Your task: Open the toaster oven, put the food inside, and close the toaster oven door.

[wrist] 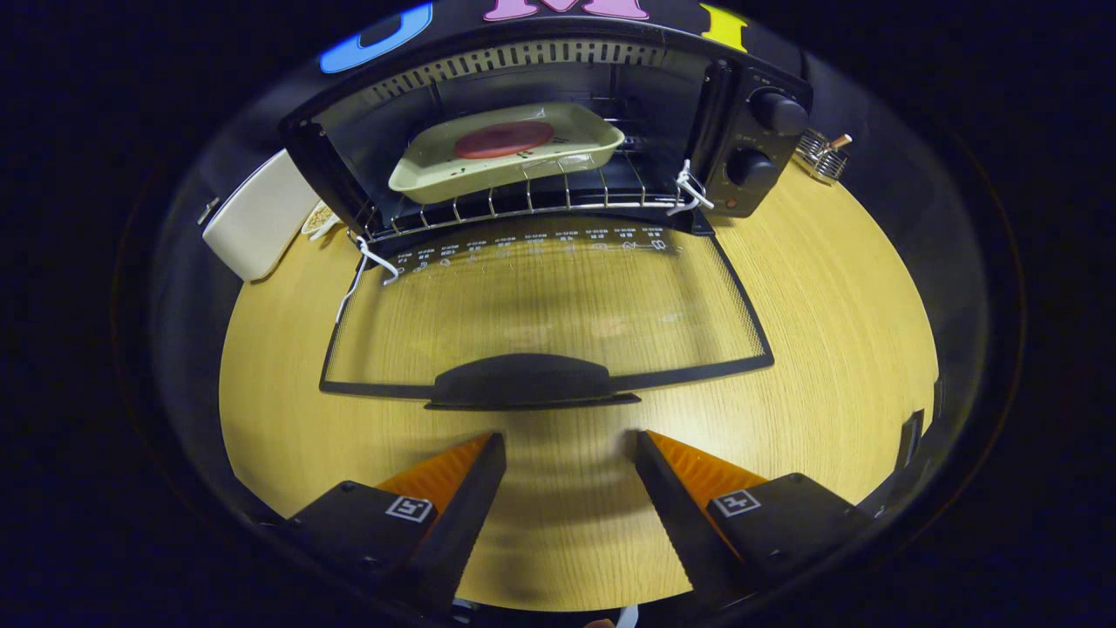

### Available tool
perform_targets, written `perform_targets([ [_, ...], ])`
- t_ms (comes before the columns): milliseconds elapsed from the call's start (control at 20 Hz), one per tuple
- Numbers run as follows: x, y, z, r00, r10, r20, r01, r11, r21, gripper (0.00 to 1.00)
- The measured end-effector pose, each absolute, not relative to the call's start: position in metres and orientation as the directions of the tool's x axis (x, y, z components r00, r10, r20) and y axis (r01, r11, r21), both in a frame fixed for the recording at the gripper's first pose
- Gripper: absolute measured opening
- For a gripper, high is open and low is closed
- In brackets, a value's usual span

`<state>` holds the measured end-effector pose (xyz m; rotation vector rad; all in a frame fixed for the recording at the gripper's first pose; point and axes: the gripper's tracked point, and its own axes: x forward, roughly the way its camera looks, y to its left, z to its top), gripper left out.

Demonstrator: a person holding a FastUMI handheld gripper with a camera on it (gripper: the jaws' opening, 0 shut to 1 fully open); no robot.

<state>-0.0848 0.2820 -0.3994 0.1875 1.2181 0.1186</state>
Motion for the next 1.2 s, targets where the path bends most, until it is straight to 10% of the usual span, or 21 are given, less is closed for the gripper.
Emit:
perform_targets([
  [1200, -0.070, 0.275, -0.354, 0.495, 0.235, -0.836, -0.061, 0.970, 0.236, 1.00],
])
